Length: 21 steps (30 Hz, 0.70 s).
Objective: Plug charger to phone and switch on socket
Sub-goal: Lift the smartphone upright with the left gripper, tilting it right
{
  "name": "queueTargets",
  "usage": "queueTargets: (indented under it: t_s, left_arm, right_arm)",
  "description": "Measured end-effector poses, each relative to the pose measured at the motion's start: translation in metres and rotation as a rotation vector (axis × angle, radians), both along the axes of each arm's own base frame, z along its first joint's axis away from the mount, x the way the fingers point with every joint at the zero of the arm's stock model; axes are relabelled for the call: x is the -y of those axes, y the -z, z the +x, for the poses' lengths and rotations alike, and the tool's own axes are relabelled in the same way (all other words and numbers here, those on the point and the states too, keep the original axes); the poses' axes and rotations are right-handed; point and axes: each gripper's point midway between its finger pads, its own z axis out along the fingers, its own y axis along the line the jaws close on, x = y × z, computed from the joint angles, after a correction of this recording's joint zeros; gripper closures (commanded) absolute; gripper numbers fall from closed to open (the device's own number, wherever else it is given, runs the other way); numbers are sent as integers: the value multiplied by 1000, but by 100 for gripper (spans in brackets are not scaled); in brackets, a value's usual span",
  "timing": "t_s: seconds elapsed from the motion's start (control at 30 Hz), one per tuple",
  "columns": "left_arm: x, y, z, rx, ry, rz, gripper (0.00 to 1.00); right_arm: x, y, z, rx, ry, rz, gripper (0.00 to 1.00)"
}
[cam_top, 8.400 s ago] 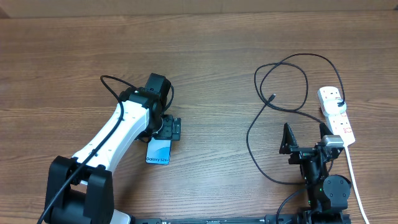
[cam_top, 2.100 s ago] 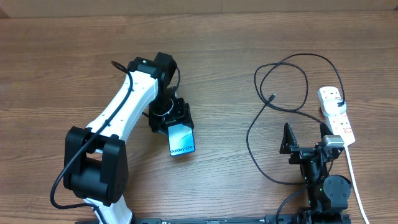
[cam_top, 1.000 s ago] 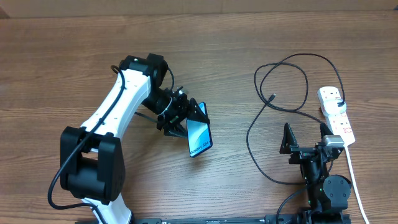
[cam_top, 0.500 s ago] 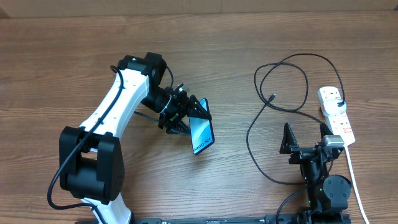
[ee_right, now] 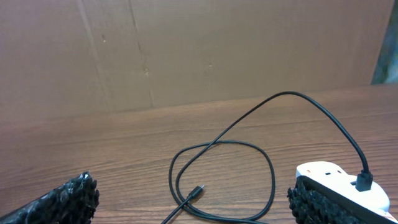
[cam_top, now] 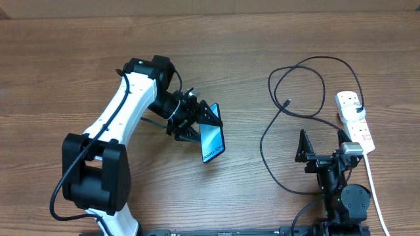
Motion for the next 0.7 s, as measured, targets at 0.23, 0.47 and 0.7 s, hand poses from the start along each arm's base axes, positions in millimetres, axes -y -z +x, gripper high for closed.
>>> queueTargets:
  t_s: [0.23,0.47,0.7]
  left_arm:
    - [1,-1,0,1,2,-11,36]
    - [4,-6,0,-7,-5,-42,37]
    - [8,-11,0,-16,-13,-75,37]
  right_arm:
    - [0,0,0,0,-1,0,0]
    - [0,0,0,1,0,0,0]
    - [0,0,0,0,0,0,0]
